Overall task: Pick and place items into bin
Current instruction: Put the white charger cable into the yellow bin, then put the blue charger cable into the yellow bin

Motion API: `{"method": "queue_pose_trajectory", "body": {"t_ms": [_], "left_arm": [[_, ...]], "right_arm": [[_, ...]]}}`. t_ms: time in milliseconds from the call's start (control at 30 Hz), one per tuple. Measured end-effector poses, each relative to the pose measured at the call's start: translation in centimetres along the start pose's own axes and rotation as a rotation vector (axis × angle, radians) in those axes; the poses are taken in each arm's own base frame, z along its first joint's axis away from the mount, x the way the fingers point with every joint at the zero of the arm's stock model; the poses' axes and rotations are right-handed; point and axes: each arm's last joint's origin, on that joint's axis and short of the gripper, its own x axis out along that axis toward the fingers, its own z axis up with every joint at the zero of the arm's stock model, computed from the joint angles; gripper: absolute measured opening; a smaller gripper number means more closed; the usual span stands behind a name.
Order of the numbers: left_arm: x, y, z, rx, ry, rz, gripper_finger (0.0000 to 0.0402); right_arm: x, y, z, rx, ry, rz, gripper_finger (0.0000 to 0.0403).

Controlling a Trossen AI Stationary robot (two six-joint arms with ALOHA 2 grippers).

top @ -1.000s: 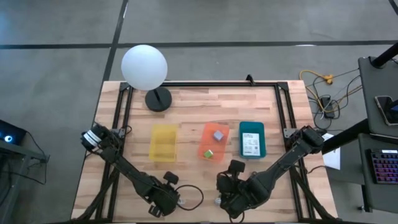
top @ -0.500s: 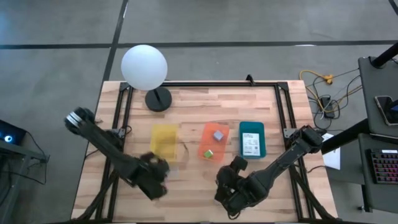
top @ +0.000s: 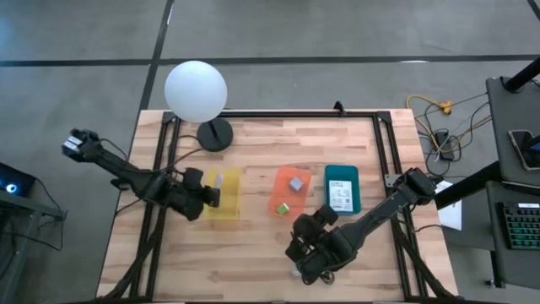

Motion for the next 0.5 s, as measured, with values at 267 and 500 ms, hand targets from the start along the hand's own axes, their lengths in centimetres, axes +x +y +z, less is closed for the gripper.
{"method": "queue_pose_trajectory", "body": {"t_ms": [267, 500], "left_arm": [[0.6, 0.1, 0.3, 0.032, 0.011, -0.035, 0.0164], [-2.4, -5.3, -0.5, 0.577, 0.056, -0.463, 0.0199]], "right_arm": [[0.0, -0.1, -0.1, -0.023, 0.011, -0.007, 0.0297], [-0.6, -0.2, -1.0, -0.178, 0.089, -0.001, 0.0291]]}}
